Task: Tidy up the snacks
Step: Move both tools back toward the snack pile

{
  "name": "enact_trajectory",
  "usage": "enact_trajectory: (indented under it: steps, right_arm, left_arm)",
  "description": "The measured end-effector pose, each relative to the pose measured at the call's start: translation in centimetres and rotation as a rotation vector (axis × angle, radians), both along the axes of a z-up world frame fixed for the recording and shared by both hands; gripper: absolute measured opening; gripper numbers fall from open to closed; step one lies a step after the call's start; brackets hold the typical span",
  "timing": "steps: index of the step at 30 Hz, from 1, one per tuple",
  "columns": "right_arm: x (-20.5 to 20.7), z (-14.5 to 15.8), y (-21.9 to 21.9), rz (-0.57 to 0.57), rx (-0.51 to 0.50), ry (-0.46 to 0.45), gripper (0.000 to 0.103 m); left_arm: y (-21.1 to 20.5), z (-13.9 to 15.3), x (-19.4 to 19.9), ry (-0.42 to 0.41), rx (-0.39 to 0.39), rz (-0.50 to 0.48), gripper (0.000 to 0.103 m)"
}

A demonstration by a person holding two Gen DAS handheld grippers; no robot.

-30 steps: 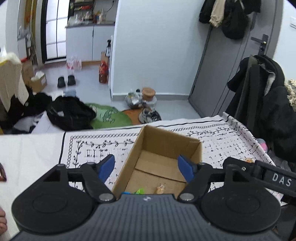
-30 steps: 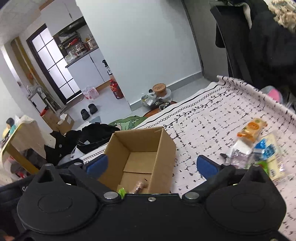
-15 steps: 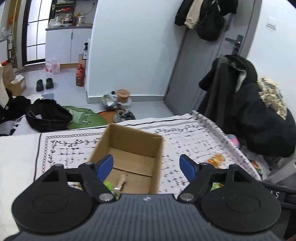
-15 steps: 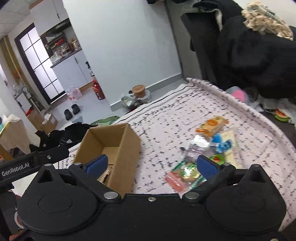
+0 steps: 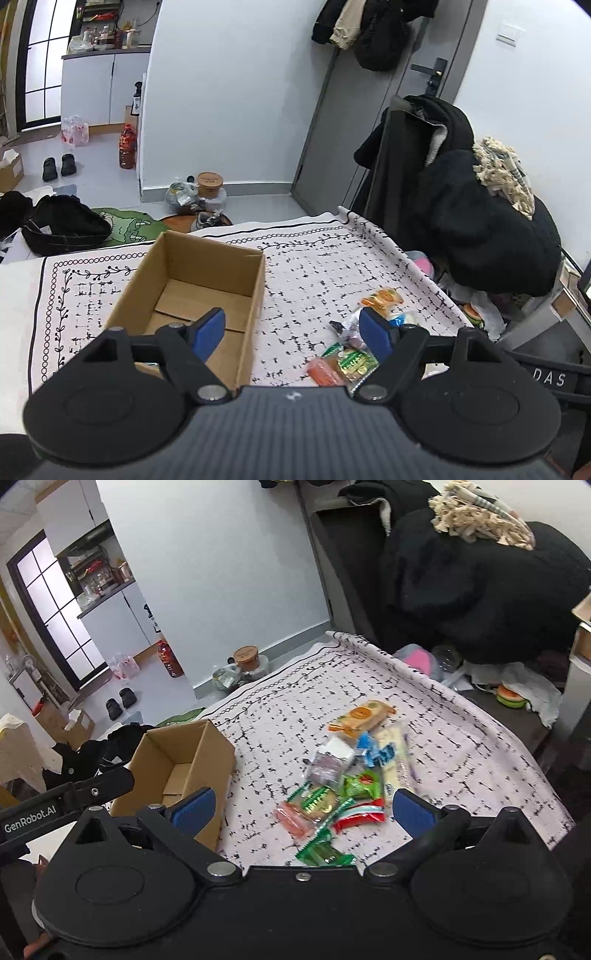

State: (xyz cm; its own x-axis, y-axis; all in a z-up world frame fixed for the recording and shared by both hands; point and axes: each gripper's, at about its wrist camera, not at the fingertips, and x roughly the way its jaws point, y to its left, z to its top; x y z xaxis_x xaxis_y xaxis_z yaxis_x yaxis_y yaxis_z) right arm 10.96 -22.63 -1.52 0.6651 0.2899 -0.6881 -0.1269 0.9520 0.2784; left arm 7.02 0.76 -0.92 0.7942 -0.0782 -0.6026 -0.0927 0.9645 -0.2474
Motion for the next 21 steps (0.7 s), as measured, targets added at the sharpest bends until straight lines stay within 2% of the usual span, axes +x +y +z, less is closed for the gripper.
enact_trajectory:
  steps: [2,5,9,13,21]
  right_arm:
    - [-0.2,0.3,-0.6,0.004,0.004,0.002,0.103]
    - [-0.2,0.5,-1.5,-0.001,0.013,0.010,0.103]
    - [-0.2,0.7,-2.6,0.001,0.015,0.024,0.103]
    - [-0.1,0.5,-3.7,-0.001,0.034,0.051,0.103]
    - [0.2,0.6,-5.7,-0.014,0.059,0.095,0.103]
  left_arm:
    - [-0.6,0.2,-0.2,0.000,0.005,-0.007,0.084]
    - [-1.3,0.5,-0.5,0.001,0.004,-0.035,0.084]
    - [-2.1,0.4,-0.7,0.049,0.021,-0.002,0.085]
    - [-3.0,0.4,-1.4,0.047,0.027,-0.008,0.089]
    - [-5.2,-0.2,-1.7,0.071,-0.001,-0.030,0.091]
